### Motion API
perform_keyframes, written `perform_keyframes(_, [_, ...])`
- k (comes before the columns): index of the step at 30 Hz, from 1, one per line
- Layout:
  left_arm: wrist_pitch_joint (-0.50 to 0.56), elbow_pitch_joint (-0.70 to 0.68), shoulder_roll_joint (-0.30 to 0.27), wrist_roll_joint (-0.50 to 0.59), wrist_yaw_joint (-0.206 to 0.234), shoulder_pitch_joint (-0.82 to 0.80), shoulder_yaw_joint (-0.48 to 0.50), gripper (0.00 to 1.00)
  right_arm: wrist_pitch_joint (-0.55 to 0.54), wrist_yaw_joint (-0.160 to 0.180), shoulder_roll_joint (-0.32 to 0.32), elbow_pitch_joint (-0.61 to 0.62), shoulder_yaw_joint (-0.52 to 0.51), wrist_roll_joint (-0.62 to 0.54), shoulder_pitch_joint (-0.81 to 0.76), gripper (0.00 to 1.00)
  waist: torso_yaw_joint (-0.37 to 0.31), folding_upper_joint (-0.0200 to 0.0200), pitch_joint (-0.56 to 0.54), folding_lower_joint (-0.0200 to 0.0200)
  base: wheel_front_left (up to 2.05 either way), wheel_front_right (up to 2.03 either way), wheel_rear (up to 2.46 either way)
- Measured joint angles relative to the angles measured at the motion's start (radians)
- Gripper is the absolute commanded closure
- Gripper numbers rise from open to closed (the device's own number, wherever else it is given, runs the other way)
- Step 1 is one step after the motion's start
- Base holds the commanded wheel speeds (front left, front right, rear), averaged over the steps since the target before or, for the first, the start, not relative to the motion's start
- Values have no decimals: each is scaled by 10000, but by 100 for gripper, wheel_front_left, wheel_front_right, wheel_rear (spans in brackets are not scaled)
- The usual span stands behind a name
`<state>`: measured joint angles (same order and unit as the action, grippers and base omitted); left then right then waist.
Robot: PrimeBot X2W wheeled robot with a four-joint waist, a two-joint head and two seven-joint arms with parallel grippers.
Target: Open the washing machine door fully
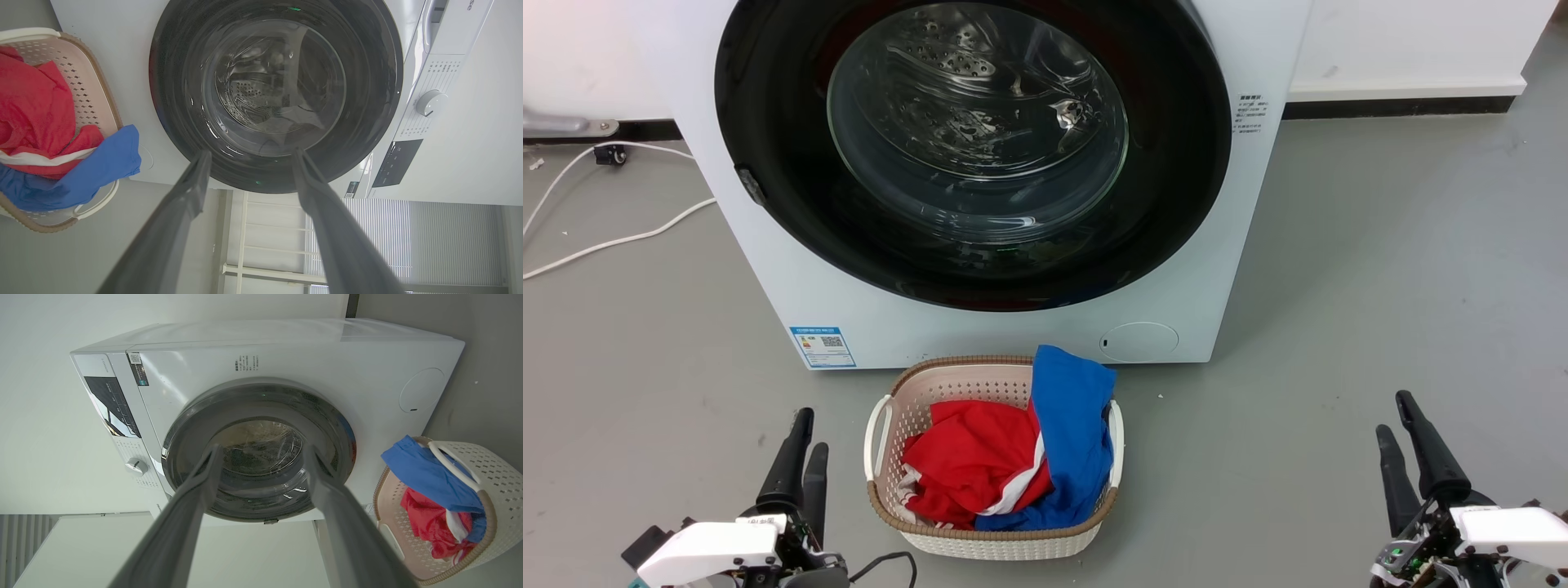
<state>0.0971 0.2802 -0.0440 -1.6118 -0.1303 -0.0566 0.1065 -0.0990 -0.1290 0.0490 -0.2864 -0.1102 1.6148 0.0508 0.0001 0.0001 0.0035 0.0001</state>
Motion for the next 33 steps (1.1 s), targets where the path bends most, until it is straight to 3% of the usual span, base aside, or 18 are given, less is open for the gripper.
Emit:
perform_keyframes(10, [-483, -485, -2, 1327, 201, 17, 272, 0, 483, 0, -6, 420, -207, -1540, -112, 0, 1, -1, 27, 0, 0, 0, 0])
perform_keyframes(33, [-1400, -1682, -12, 6667, 1429, 375, -629, 0, 1413, -2, -8, 1990, 98, -7306, -633, 0, 24, 0, 76, 0, 0, 0, 0])
